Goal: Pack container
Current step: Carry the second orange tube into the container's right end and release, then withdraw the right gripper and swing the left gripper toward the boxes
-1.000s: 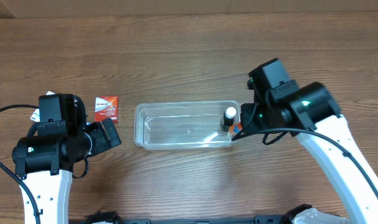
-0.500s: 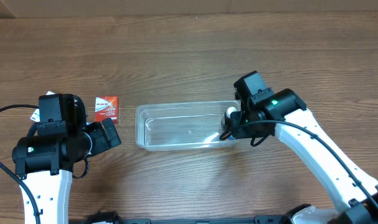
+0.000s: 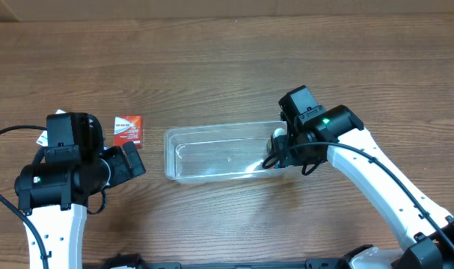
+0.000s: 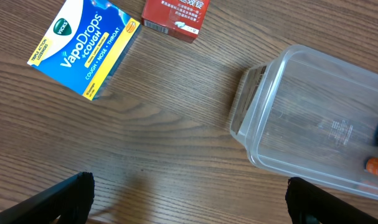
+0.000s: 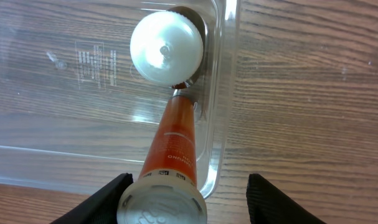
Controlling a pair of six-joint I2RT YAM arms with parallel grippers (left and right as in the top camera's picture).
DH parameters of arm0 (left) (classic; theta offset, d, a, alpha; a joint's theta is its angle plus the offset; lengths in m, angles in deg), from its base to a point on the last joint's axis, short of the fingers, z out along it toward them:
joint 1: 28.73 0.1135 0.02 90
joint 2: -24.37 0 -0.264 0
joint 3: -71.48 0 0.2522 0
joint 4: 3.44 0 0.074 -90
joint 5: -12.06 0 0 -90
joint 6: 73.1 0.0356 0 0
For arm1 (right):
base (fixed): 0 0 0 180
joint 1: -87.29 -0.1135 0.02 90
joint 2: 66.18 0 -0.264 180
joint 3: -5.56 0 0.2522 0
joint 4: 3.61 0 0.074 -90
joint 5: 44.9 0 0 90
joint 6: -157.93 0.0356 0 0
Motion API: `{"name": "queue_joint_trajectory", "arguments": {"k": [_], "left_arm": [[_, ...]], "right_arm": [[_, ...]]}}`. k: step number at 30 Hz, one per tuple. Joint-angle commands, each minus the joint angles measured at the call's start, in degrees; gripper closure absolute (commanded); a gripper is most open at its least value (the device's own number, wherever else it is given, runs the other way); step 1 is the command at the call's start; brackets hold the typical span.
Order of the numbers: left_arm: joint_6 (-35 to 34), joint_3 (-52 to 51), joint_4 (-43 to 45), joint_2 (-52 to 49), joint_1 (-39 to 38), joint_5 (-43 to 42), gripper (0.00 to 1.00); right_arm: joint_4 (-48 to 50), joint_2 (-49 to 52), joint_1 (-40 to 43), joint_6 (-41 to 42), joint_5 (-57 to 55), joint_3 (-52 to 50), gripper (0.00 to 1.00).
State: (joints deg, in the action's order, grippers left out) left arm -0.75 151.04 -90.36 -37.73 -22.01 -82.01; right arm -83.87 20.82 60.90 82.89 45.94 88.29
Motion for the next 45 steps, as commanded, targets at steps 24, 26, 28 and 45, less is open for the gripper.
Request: {"name": "queue_joint_trajectory", "arguments": {"k": [24, 26, 28, 45], "left_arm": [[3.80, 1.62, 0.87, -0.02, -0.37, 0.66, 0.00], [4.55, 3.02, -0.59, -0.02, -0.37, 0.90, 0.00], [4.42, 5.22, -2.62, -0.04, -0.37, 1.07, 0.00], [7.52, 20.24, -11.47, -22.62, 0.79, 12.22, 0.00]], "right_arm": [[-11.17, -9.55, 29.90, 8.31, -0.98, 16.52, 0.00], [-14.34, -10.23, 32.22, 5.90, -1.64, 16.13, 0.00], [-15.08, -11.85, 33.79, 5.79, 0.11, 13.86, 0.00], [-9.20, -14.34, 35.78, 2.75, 1.84, 1.46, 0.00]]}}
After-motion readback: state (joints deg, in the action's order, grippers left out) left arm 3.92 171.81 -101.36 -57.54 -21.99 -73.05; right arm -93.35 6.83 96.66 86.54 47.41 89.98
